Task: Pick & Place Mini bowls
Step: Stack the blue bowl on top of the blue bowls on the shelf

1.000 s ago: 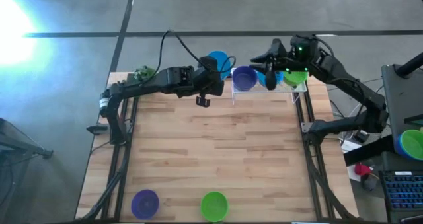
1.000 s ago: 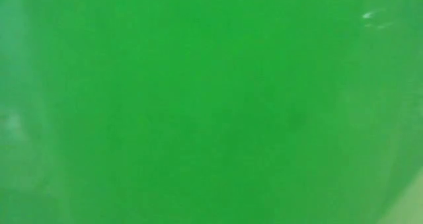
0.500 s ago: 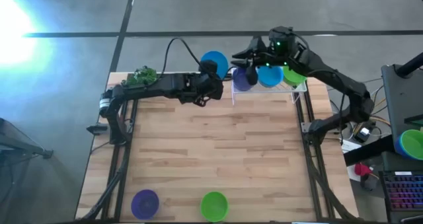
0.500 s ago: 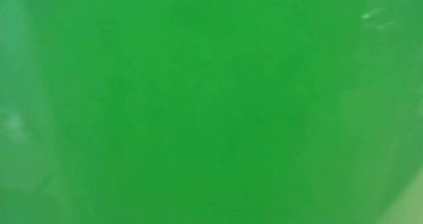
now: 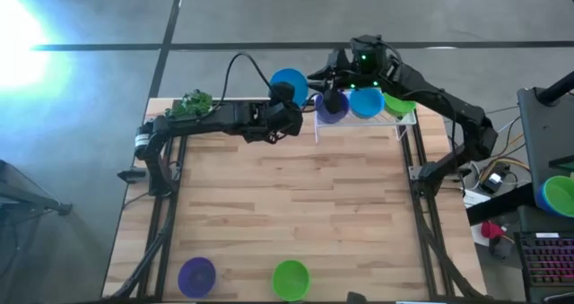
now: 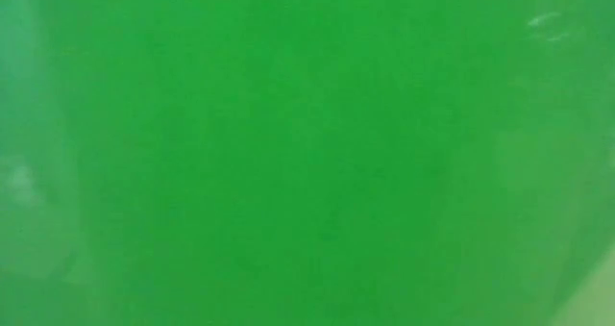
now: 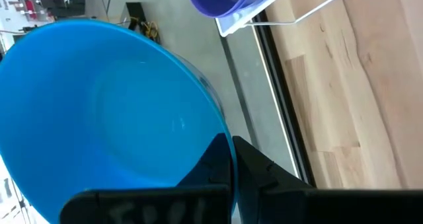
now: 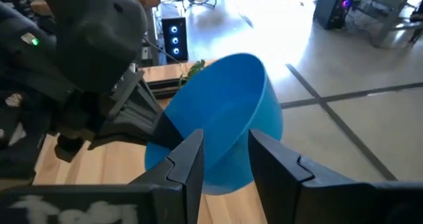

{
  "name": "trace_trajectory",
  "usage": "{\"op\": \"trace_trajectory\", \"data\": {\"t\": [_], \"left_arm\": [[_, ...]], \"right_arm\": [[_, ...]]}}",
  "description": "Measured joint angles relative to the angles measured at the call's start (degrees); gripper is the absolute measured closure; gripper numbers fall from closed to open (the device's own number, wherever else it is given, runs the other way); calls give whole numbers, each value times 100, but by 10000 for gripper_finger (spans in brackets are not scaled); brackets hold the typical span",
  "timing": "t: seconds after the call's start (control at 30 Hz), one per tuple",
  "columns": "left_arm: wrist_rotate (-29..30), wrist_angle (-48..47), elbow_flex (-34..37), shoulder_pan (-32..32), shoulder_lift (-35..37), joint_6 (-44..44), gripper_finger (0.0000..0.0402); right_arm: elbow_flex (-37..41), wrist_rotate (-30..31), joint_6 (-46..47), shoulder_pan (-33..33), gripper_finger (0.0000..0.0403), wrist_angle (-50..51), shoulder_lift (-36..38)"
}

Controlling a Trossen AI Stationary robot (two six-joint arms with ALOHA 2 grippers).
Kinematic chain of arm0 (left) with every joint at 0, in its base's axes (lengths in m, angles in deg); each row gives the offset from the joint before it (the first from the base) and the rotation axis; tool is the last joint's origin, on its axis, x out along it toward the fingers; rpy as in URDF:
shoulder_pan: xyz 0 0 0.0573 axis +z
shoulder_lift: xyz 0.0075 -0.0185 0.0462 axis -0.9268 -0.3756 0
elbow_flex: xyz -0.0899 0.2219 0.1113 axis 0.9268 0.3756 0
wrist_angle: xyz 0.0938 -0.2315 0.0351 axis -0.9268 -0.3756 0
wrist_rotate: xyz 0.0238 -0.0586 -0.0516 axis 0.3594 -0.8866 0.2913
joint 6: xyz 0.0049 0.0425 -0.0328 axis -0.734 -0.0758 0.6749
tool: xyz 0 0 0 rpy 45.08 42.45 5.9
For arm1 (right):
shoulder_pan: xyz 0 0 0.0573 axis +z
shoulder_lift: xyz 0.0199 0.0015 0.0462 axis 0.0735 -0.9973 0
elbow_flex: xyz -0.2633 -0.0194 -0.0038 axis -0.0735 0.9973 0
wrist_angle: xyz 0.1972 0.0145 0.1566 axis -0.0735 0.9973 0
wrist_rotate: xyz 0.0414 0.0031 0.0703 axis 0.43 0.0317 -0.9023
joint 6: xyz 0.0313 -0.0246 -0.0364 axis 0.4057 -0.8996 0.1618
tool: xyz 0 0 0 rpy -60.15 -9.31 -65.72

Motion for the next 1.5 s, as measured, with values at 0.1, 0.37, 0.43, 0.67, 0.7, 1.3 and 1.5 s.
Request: {"op": "trace_trajectory", "data": {"t": [0.1, 0.37, 0.43, 0.67, 0.7, 1.3, 1.5], "left_arm": [[4, -12, 2, -5, 0, 4, 401], [130, -34, 15, -98, 0, 13, 401], [147, -32, 15, -129, 0, 41, 401], [537, -2, 15, -197, -2, 53, 402], [549, 0, 15, -205, -1, 87, 402], [574, 51, -15, -271, 50, 293, 401], [504, 85, -15, -278, 50, 299, 400]], "right_arm": [[0, 6, 4, 0, 287, -7, -85], [-2, 351, 55, 4, 287, -54, -284], [-4, 392, 160, 4, 289, -52, -302], [-11, 446, 719, -2, 301, -44, -318], [-11, 448, 787, -2, 303, -35, -318], [0, 497, 1156, -15, 368, 15, -331], [9, 520, 1226, -17, 390, 29, -342]]}}
